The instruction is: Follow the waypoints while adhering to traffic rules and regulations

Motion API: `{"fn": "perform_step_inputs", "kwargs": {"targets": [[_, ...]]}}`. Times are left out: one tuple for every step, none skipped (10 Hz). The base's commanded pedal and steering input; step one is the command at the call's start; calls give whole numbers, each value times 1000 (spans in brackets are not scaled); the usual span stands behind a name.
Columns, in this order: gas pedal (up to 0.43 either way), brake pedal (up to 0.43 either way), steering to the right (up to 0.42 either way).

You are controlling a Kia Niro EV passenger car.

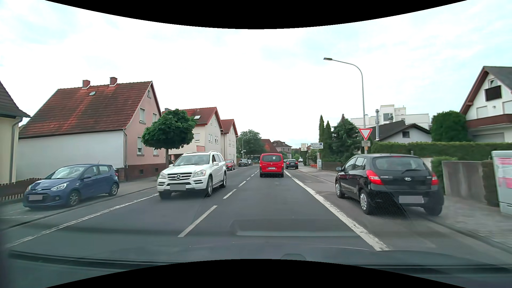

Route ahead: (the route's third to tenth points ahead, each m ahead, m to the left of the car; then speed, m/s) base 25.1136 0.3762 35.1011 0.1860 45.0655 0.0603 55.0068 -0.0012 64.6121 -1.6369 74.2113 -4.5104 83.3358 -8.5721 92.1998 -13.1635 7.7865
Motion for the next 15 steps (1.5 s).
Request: {"fn": "perform_step_inputs", "kwargs": {"targets": [[28,0,-6],[28,0,-6],[28,0,-6],[28,0,-7],[28,0,-7],[28,0,-7],[28,0,-7],[28,0,-7],[28,0,-7],[28,0,-7],[28,0,-7],[28,0,-6],[39,0,-6],[39,0,-6],[39,0,-5]]}}
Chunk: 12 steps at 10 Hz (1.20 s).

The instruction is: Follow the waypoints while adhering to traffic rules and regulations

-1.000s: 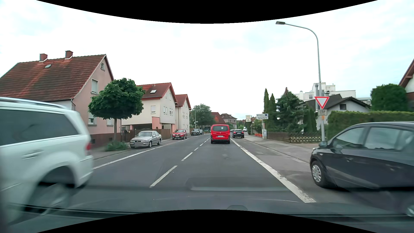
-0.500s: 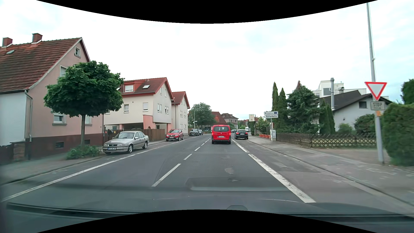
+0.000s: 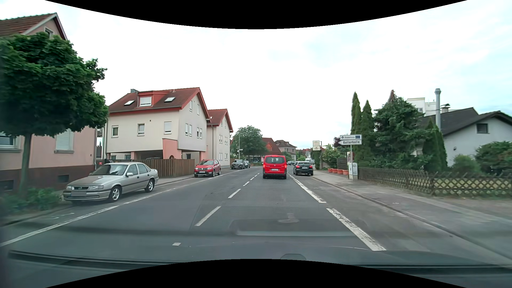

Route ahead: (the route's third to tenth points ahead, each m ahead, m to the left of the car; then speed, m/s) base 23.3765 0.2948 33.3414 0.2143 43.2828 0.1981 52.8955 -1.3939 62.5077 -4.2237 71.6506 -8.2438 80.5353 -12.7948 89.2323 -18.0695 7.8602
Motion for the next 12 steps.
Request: {"fn": "perform_step_inputs", "kwargs": {"targets": [[39,0,-6],[39,0,-5],[39,0,-6],[39,0,-5],[39,0,-5],[39,0,-5],[39,0,-4],[39,0,-4],[39,0,-4],[39,0,-4],[28,0,-3],[0,0,-2]]}}
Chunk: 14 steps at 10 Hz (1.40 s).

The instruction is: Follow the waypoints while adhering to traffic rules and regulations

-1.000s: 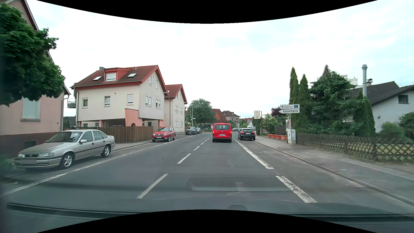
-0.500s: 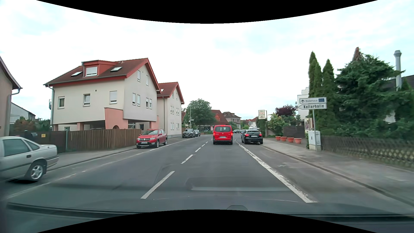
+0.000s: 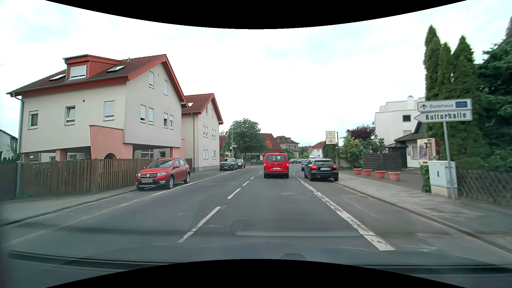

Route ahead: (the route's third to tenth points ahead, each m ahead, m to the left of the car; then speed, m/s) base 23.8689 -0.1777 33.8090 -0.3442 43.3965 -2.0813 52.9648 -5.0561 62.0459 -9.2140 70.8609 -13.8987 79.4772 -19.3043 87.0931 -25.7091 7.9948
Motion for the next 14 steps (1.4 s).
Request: {"fn": "perform_step_inputs", "kwargs": {"targets": [[0,0,-2],[0,0,-1],[0,0,0],[0,0,0],[0,0,0],[0,0,0],[0,0,0],[0,0,0],[0,18,1],[0,79,2],[0,128,4],[0,152,4],[0,171,6],[0,171,6]]}}
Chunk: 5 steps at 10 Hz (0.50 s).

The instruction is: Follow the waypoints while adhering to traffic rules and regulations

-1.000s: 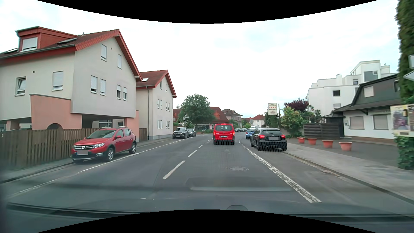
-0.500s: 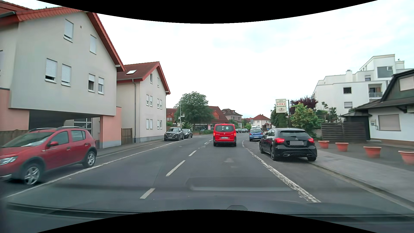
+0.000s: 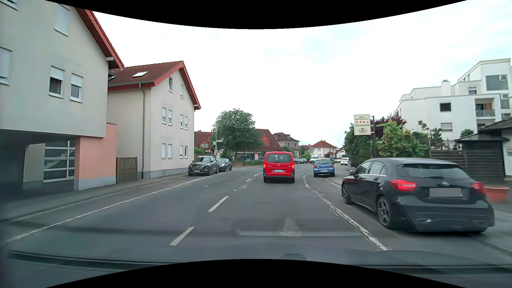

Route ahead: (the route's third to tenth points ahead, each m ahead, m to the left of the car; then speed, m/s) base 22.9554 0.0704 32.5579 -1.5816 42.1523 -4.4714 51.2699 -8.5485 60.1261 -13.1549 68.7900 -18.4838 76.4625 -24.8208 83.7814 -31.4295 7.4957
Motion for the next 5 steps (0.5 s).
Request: {"fn": "perform_step_inputs", "kwargs": {"targets": [[0,189,6],[0,195,6],[0,195,6],[0,213,6],[0,220,6]]}}
